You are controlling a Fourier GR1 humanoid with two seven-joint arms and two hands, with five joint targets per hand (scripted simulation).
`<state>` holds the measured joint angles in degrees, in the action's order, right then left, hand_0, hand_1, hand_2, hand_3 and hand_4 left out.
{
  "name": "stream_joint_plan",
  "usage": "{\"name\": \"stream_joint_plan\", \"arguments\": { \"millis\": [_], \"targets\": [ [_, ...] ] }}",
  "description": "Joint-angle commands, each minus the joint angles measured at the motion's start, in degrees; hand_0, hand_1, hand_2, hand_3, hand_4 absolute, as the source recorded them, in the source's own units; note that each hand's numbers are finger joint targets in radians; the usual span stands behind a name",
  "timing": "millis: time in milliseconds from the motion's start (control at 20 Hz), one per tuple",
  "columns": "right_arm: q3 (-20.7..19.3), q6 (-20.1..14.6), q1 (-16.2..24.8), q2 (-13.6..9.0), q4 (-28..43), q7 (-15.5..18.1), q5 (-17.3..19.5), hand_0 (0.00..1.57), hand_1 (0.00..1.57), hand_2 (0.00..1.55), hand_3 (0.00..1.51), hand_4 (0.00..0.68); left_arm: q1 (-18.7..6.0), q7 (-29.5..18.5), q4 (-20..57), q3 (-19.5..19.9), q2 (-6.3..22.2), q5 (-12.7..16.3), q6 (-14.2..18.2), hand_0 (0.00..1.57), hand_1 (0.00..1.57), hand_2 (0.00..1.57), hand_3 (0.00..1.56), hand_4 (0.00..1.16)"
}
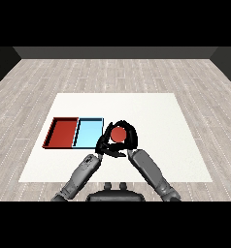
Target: Pick the red can and put it in the red box
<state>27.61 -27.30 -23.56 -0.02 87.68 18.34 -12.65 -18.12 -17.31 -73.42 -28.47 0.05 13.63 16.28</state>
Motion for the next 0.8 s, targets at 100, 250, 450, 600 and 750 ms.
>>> {"name": "stream_joint_plan", "arguments": {
  "millis": [100, 250, 450, 600, 750],
  "targets": [
    [4.7, -2.7, 1.0, 0.0, -0.7, 3.8, -3.0, 1.53, 1.53, 1.46, 1.42, 0.659, -2.2, 0.4, 1.1, -2.2, 0.0, 1.4, 0.9, 0.00, 0.00, 0.00, 0.00, 0.00],
    [4.6, -2.7, 0.7, 0.0, 1.6, -0.4, -0.2, 1.52, 1.52, 1.45, 1.40, 0.648, -2.2, -1.6, 2.7, 0.4, 0.0, 2.7, -2.5, 0.00, 0.00, 0.00, 0.00, 0.00],
    [2.2, -1.5, -2.5, 0.0, -2.6, 0.8, -0.6, 1.50, 1.50, 1.46, 1.40, 0.638, -4.2, 1.1, 1.0, 1.7, 0.0, 3.2, 2.1, 0.00, 0.00, 0.00, 0.00, 0.00],
    [3.7, -2.4, -1.0, 0.0, 0.2, -0.3, -0.6, 1.54, 1.54, 1.47, 1.40, 0.651, -3.8, -1.6, 1.8, -2.8, 0.0, 8.4, 12.6, 0.37, 0.37, 0.72, 0.57, 0.91],
    [1.2, -1.3, -0.4, -0.3, 3.2, -4.2, 1.4, 1.51, 1.51, 1.45, 1.39, 0.649, -0.9, -1.3, 0.8, -2.5, 0.0, 5.9, 12.6, 1.57, 1.57, 1.57, 1.49, 1.13]
  ]
}}
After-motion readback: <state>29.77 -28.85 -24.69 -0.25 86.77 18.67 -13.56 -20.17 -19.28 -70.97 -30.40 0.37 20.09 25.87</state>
